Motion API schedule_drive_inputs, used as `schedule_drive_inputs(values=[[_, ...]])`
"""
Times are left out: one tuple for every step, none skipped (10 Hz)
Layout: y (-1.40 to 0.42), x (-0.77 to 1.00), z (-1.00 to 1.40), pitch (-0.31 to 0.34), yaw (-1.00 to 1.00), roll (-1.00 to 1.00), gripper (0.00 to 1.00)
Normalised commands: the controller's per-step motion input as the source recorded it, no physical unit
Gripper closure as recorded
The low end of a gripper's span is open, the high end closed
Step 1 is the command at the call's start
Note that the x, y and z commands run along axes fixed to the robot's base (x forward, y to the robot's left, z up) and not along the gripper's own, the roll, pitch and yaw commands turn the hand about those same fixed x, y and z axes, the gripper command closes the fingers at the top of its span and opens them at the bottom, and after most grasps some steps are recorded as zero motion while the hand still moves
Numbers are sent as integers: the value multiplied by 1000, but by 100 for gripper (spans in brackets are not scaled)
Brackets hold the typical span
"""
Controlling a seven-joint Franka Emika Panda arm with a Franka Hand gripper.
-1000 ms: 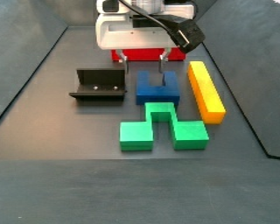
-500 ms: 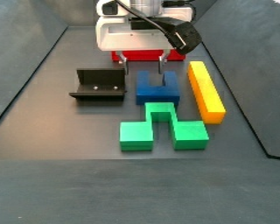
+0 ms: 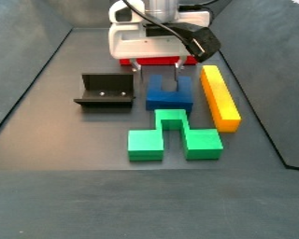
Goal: Pick up the blue object. Move up. Place the blue object on the fixture. Regrasp the blue object. Move to above the board. Insert the blue object.
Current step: Pick up the blue object.
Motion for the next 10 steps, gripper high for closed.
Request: schedule_drive_inputs(values=[[0,-71,-11,0,0,0,0],[0,17,0,0,0,0,0],[0,51,-9,0,-140,0,0],[0,20,0,0,-320,0,0],[0,11,0,0,-309,4,0],[0,0,0,0,-260,29,0],[-9,0,-31,7,-234,66,0],[-14,34,-91,17,-291,107,0],[-17,0,-94,34,-280,127,0],[-17,0,-111,10,-220,87,0]])
